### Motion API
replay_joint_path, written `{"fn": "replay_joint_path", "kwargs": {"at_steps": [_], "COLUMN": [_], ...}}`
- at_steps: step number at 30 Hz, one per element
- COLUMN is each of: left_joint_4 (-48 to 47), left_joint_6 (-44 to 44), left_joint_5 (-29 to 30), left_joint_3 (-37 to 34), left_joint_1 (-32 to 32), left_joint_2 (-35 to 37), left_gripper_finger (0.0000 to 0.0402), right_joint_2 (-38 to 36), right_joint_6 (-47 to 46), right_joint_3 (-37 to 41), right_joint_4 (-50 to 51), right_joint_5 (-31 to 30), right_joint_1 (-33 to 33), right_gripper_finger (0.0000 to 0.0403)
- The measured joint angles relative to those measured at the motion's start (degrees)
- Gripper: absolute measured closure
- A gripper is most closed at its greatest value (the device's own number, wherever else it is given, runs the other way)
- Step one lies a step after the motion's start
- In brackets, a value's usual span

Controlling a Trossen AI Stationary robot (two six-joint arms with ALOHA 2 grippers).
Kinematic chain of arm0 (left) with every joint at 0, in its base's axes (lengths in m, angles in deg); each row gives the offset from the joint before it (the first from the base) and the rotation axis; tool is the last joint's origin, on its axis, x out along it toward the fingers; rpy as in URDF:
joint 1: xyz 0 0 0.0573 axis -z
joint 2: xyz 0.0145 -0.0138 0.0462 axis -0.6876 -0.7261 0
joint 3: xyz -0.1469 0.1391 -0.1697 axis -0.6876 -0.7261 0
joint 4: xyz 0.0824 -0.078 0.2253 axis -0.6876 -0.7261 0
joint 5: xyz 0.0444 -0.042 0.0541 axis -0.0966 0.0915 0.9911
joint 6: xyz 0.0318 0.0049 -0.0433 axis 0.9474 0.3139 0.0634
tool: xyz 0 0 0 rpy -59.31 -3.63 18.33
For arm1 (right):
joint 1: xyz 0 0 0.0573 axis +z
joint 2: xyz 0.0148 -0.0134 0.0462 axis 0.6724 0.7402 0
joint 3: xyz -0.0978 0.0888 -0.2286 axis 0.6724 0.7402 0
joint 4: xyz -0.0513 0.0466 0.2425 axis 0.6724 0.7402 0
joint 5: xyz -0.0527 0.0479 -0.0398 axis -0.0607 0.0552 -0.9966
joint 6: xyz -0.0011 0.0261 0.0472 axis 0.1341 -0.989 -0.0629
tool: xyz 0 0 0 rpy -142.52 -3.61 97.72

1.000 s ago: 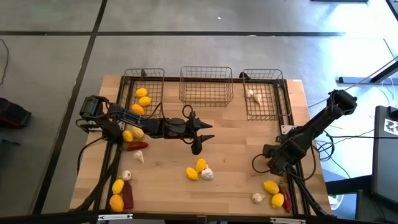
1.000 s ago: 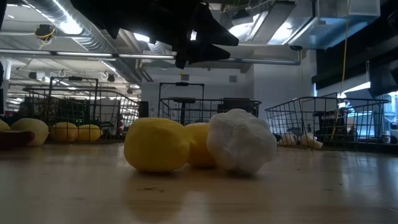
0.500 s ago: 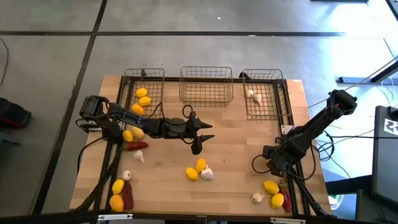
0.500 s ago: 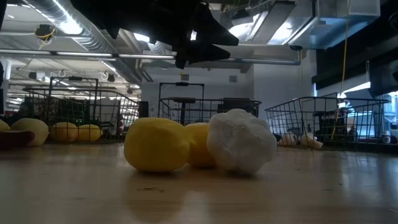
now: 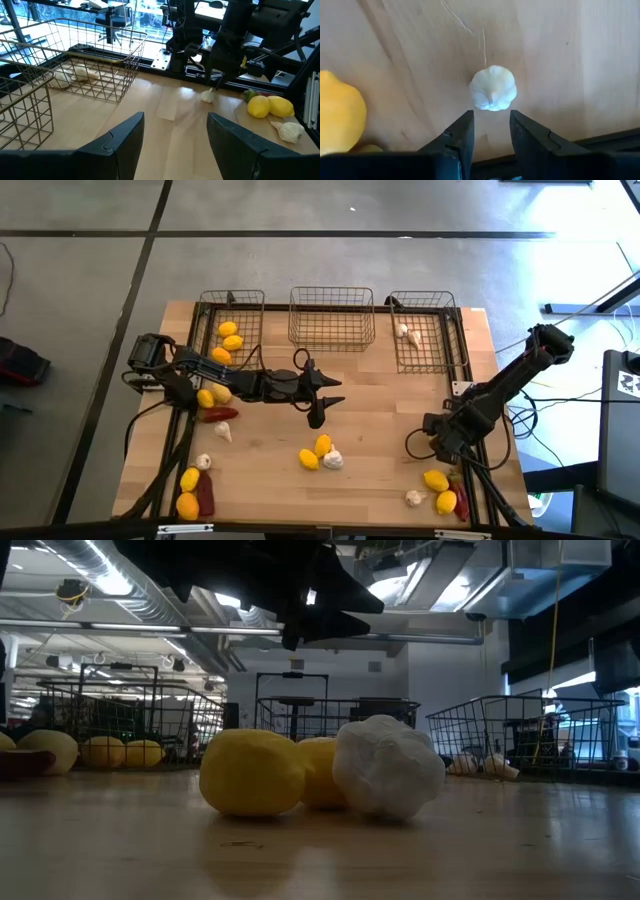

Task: Sort produce into baskets
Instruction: Put the white garlic into the right gold wire basket

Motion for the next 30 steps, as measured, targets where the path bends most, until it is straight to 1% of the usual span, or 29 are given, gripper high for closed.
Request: {"fn": "replay_joint_path", "kwargs": {"at_steps": [5,9,12,15,24,27,30], "left_joint_4": [0.0,0.0,0.0,0.0,0.0,0.0,0.0], "left_joint_6": [0.0,0.0,0.0,0.0,0.1,0.0,0.0], "left_joint_5": [0.0,0.0,0.0,0.0,0.0,0.0,0.0], "left_joint_3": [0.0,0.0,0.0,0.0,0.0,0.0,0.0], "left_joint_1": [0.0,0.0,0.0,0.0,0.0,0.0,0.0], "left_joint_2": [0.0,0.0,0.0,0.0,0.0,0.0,0.0], "left_gripper_finger": [0.0190,0.0190,0.0190,0.0190,0.0190,0.0190,0.0190], "right_joint_2": [0.0,0.0,0.0,0.0,0.0,0.0,0.0], "right_joint_6": [0.1,0.1,0.2,0.2,-0.1,-0.1,-0.1], "right_joint_3": [0.0,0.0,1.3,2.8,3.3,3.3,3.3], "right_joint_4": [-0.4,-0.6,-3.4,-5.6,-5.0,-5.0,-5.0], "right_joint_5": [-4.0,-4.1,-4.5,-3.2,-3.5,-3.5,-3.5], "right_joint_1": [0.0,0.0,0.0,0.0,0.0,0.0,0.0], "right_gripper_finger": [0.0279,0.0279,0.0279,0.0279,0.0280,0.0296,0.0326]}}
